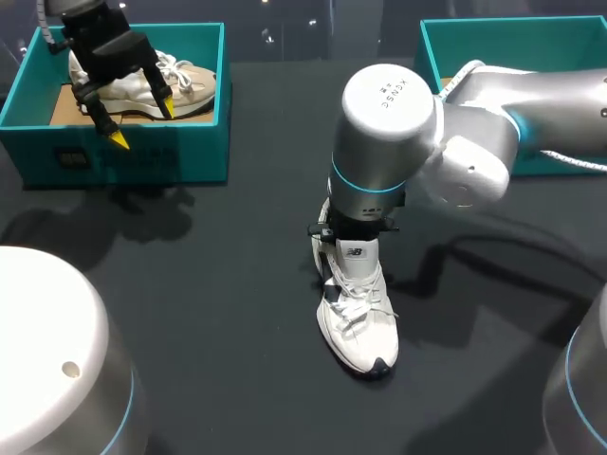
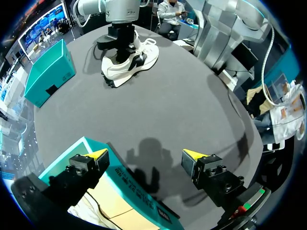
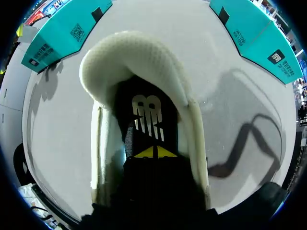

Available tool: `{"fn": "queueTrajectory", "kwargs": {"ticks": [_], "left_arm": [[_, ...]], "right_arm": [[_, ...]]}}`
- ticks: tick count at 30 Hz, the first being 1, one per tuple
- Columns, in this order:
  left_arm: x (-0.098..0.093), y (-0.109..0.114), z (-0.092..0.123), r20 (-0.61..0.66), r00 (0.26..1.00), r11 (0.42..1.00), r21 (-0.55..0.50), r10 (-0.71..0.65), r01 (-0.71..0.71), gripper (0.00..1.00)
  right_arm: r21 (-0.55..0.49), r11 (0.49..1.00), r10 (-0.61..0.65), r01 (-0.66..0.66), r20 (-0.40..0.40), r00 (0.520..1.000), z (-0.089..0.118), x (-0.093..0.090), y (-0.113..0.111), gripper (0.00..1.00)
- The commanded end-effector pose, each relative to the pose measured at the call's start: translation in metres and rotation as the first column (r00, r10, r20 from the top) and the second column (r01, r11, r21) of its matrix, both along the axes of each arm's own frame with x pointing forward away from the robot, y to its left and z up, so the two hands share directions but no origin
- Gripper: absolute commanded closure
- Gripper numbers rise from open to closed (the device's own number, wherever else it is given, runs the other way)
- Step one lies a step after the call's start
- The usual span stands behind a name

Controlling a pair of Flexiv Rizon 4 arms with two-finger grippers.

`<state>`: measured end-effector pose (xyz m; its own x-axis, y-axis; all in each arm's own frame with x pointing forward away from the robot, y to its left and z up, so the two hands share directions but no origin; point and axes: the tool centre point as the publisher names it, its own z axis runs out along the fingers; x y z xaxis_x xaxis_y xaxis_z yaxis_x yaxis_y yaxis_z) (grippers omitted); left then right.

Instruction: Take the shoe out of the shoebox, open the shoe tongue, remove and reinsert the insole, then place the shoe into the shoebox

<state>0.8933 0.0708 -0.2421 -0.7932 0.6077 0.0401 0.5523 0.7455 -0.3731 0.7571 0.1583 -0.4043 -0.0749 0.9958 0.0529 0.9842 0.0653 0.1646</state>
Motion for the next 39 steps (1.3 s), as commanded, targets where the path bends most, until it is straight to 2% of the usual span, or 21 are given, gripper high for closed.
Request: {"fn": "queueTrajectory", "kwargs": {"ticks": [1, 8, 12, 17, 24, 30, 34, 39], "left_arm": [[0.000, 0.000, 0.000, 0.000, 1.000, 1.000, 0.002, -0.001, 0.001, 0.00], [0.000, 0.000, 0.000, 0.000, 1.000, 1.000, 0.002, -0.001, 0.001, 0.00], [0.000, 0.000, 0.000, 0.000, 1.000, 1.000, 0.002, -0.001, 0.001, 0.00], [0.000, 0.000, 0.000, 0.000, 1.000, 1.000, 0.002, -0.001, 0.001, 0.00], [0.000, 0.000, 0.000, 0.000, 1.000, 1.000, 0.002, -0.001, 0.001, 0.00], [0.000, 0.000, 0.000, 0.000, 1.000, 1.000, 0.002, -0.001, 0.001, 0.00], [0.000, 0.000, 0.000, 0.000, 1.000, 1.000, 0.002, -0.001, 0.001, 0.00], [0.000, 0.000, 0.000, 0.000, 1.000, 1.000, 0.002, -0.001, 0.001, 0.00]], "right_arm": [[-0.001, 1.000, 0.009, -0.009, 0.077, 0.997, -0.024, -0.013, 0.003, 1.00], [0.005, 1.000, 0.022, -0.025, 0.273, 0.962, 0.030, 0.010, 0.002, 1.00], [0.015, 0.999, 0.033, -0.040, 0.345, 0.938, 0.044, 0.026, 0.000, 1.00], [0.018, 0.998, 0.055, -0.068, 0.391, 0.919, 0.051, 0.042, 0.002, 1.00], [0.048, 0.992, 0.087, -0.117, 0.418, 0.904, 0.039, 0.064, 0.007, 1.00], [0.061, 0.987, 0.115, -0.149, 0.381, 0.917, 0.014, 0.073, 0.021, 1.00], [0.053, 0.991, 0.100, -0.123, 0.321, 0.942, -0.007, 0.068, 0.020, 1.00], [0.047, 0.996, 0.061, -0.074, 0.241, 0.969, -0.028, 0.045, 0.009, 1.00]]}}
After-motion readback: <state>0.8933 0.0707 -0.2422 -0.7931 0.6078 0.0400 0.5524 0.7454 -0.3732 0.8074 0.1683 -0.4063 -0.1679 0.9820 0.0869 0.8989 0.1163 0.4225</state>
